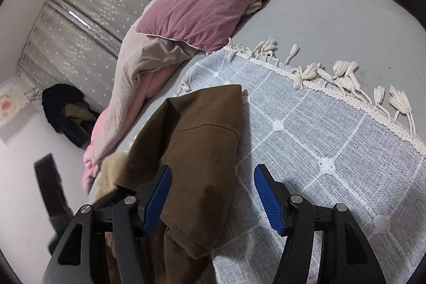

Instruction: Fold large clothes

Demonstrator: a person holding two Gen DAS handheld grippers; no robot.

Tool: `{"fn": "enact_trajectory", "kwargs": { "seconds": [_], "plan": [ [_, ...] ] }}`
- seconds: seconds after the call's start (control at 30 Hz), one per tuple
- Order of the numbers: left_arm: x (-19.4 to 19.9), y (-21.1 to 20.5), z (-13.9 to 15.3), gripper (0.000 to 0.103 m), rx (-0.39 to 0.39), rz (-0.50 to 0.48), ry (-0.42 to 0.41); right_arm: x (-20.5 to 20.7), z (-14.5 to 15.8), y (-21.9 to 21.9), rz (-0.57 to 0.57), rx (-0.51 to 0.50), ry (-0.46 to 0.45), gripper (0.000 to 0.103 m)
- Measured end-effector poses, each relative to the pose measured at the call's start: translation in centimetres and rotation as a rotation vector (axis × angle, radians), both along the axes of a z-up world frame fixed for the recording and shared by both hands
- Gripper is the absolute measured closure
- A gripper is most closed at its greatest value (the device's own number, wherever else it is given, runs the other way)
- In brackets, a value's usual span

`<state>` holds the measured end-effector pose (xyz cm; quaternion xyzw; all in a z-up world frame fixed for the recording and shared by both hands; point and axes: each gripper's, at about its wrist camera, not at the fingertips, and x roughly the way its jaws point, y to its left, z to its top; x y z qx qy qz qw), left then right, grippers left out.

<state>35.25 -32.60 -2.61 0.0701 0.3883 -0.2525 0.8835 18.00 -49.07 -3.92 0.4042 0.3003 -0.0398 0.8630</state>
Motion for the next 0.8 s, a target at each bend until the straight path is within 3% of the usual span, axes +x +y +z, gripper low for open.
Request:
{"fn": "enact_trajectory", "kwargs": {
  "seconds": [0.17,0.33,0.47,0.6,0.7,0.8],
  "plan": [
    [0.4,3.2,5.5,0.099,-0.104,0.059,-0.024,0.0,1.0,0.9,0.039,-0.052,-0.01,0.038],
    [1.1,5.6,9.7,0.099,-0.182,0.107,0.027,0.3,1.8,2.0,0.084,-0.1,-0.016,0.038],
    [-0.9,8.2,14.3,0.099,-0.326,0.11,0.066,-0.1,3.1,2.6,0.134,-0.126,-0.072,0.038],
    [-3.8,10.9,19.1,0.099,-0.391,0.151,0.008,-0.6,4.1,3.1,0.166,-0.14,-0.13,0.038],
    [-4.3,14.1,20.3,0.099,-0.389,0.27,-0.006,-0.3,4.1,3.5,0.187,-0.137,-0.141,0.038],
    [-2.5,19.4,17.8,0.098,-0.371,0.455,0.068,0.1,3.7,3.9,0.195,-0.139,-0.121,0.038]
  ]
}}
